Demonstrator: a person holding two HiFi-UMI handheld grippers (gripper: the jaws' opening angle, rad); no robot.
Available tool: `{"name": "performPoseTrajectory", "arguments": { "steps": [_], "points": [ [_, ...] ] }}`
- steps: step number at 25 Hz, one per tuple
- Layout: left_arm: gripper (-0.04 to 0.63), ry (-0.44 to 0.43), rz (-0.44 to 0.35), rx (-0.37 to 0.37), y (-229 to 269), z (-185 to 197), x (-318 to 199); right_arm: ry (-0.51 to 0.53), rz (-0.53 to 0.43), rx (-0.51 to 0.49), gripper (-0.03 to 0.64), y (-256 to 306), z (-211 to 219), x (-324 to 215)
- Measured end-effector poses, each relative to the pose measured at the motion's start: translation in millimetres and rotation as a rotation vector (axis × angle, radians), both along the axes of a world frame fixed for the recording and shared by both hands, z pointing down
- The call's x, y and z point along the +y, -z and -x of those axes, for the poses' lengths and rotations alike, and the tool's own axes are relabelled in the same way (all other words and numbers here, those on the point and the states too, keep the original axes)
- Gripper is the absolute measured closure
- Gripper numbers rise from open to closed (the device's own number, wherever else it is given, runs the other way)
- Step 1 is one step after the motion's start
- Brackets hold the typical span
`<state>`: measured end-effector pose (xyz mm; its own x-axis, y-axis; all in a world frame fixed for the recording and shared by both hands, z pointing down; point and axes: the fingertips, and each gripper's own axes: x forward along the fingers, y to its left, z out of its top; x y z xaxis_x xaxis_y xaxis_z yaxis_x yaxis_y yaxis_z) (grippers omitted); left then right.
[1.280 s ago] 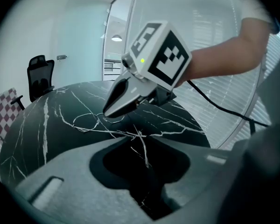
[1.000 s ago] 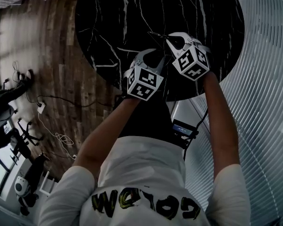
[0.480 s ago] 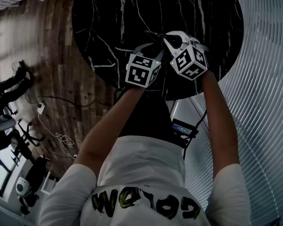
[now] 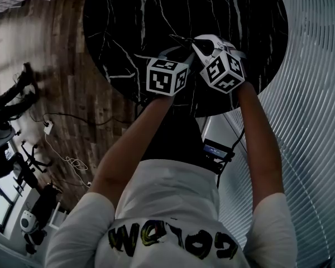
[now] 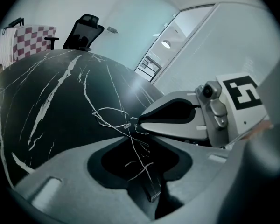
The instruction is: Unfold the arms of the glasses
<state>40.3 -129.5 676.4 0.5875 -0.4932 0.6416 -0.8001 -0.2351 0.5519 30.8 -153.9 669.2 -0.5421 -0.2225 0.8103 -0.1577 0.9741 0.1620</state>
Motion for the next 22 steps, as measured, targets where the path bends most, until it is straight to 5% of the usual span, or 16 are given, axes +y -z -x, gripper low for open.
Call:
{"name": "performPoseTrajectory", "arguments": {
  "steps": [22],
  "points": [
    [0.456, -0.072, 0.030, -0.045, -0.8, 4.3, 12.3, 0.023, -0.018, 0.002, 0.604, -0.3, -2.5, 1.8]
  ]
}}
